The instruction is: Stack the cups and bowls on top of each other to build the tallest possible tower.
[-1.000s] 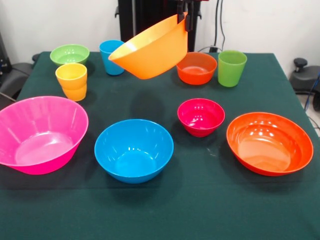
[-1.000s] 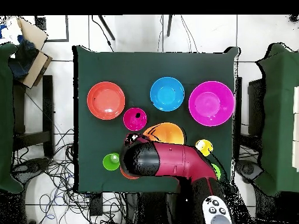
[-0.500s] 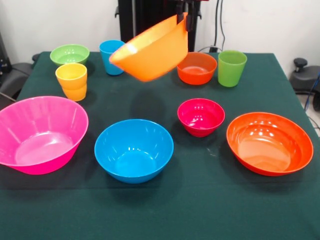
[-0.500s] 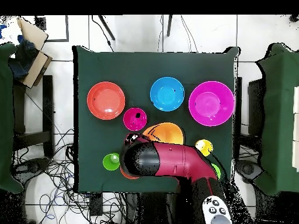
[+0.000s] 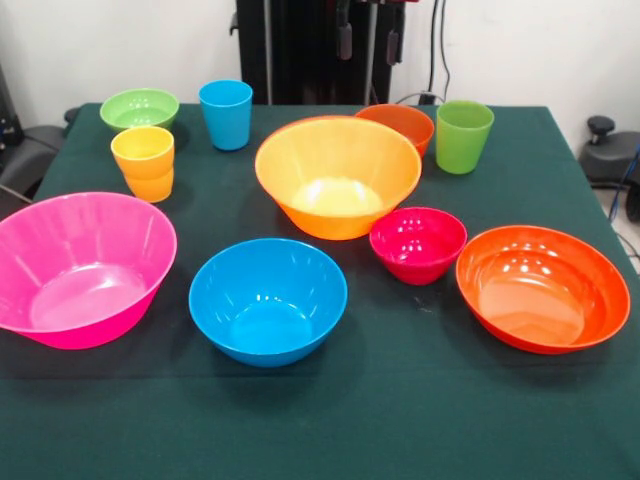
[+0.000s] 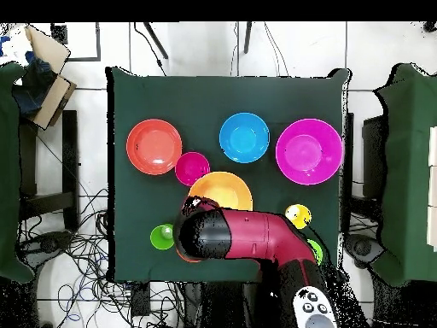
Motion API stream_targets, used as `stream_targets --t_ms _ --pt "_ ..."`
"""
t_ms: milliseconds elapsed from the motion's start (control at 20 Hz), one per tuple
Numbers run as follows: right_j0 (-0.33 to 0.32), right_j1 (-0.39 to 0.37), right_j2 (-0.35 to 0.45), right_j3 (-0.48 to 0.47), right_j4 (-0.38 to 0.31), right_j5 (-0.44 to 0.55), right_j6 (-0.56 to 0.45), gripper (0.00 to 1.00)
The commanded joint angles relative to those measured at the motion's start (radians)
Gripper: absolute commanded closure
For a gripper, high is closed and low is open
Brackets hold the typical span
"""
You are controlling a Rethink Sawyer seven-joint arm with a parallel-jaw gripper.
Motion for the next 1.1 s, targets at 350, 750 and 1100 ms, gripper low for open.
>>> stream_targets --t_ms 350,750,1100 --pt "0.019 0.013 0.071 -0.023 -0.09 0.048 -0.074 0.0" --pt "0.056 0.028 0.053 -0.043 -0.1 0.044 -0.043 0.0" --pt "0.117 0.042 0.022 -0.043 -0.108 0.0 0.019 0.0"
